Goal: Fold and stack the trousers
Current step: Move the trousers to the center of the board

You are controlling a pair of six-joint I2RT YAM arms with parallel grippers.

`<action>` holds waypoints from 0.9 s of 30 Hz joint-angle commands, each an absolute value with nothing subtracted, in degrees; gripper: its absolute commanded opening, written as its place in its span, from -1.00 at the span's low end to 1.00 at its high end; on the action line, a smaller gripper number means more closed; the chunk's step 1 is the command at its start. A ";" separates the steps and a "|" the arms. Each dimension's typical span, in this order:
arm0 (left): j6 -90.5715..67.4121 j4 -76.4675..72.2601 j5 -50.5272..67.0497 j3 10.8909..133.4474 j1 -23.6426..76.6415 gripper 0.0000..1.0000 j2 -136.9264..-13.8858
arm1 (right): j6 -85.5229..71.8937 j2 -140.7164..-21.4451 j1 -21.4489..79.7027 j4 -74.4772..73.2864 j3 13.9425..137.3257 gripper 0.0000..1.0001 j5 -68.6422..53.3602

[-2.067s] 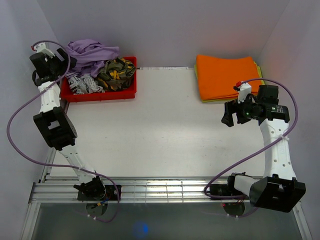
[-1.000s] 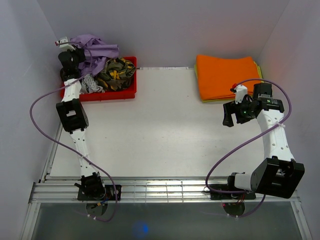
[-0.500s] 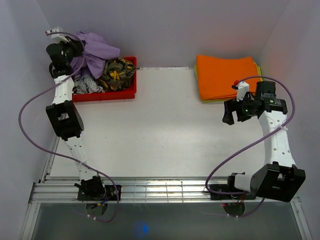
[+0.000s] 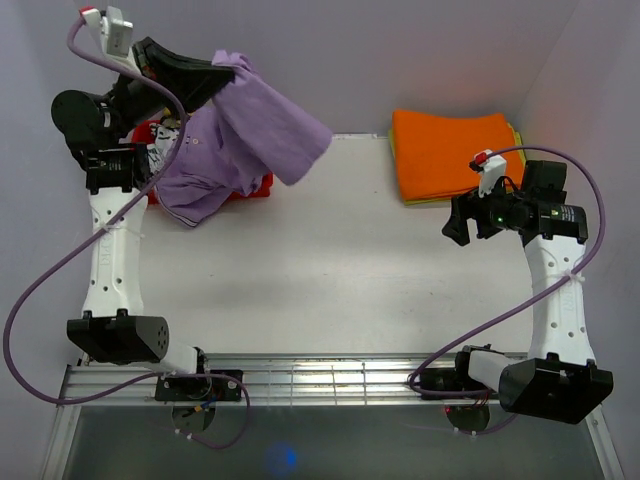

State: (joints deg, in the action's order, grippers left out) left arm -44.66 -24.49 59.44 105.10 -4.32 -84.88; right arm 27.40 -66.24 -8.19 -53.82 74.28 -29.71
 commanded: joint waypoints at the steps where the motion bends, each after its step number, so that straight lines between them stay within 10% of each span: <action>1: -49.75 -23.55 65.38 100.65 1.64 -1.00 -84.12 | 27.16 -64.42 -8.09 -52.47 76.73 0.80 -33.92; 13: -30.77 -12.83 57.41 78.49 28.38 -1.00 -79.62 | 27.51 -64.07 -8.00 -54.49 76.90 0.80 -37.00; 27: -20.48 -15.29 31.73 90.43 43.77 -1.00 -104.75 | 32.08 -64.51 -7.65 -58.27 74.45 0.81 -26.76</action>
